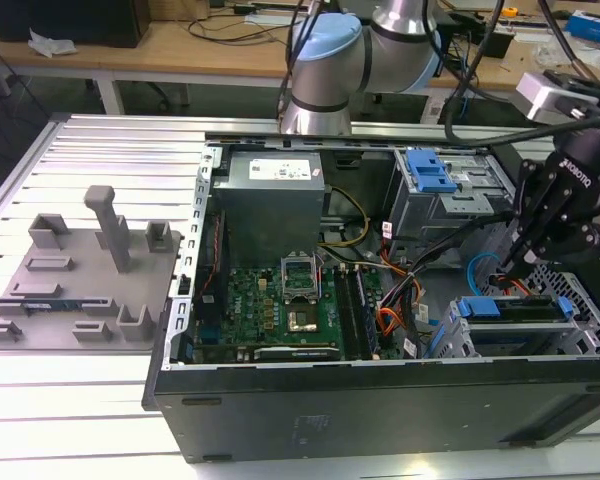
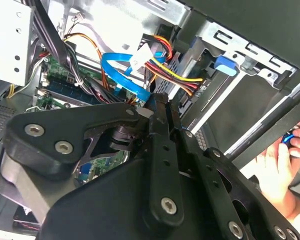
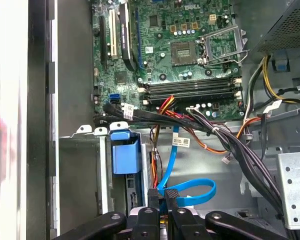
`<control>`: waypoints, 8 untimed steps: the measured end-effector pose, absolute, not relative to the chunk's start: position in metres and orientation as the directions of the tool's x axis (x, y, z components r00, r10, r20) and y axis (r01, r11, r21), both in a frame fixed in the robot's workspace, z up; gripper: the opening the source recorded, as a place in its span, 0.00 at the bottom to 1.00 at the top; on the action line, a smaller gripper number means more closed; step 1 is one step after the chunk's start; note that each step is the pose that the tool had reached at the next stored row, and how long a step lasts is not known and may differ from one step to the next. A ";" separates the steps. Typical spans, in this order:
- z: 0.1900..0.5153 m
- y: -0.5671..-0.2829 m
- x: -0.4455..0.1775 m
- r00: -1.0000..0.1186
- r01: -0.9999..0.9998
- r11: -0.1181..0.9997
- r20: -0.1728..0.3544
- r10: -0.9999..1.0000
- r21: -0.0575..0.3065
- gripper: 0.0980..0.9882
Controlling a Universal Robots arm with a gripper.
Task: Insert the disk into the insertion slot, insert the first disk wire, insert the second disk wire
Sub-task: 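Insert the second disk wire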
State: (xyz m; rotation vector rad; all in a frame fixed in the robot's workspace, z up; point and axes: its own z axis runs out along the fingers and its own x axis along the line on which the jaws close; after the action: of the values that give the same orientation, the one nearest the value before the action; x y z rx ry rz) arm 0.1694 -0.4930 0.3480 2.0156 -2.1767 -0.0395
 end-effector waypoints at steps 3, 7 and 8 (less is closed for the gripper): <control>0.348 -0.495 0.169 -0.069 -0.987 0.083 0.103 -0.992 0.134 0.07; 0.348 -0.495 0.169 -0.069 -0.987 0.083 0.103 -0.992 0.134 0.07; 0.348 -0.495 0.169 -0.069 -0.987 0.083 0.103 -0.992 0.134 0.07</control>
State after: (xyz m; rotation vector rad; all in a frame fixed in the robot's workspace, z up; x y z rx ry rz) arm 0.1687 -0.4952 0.3480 2.0209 -2.1817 -0.0430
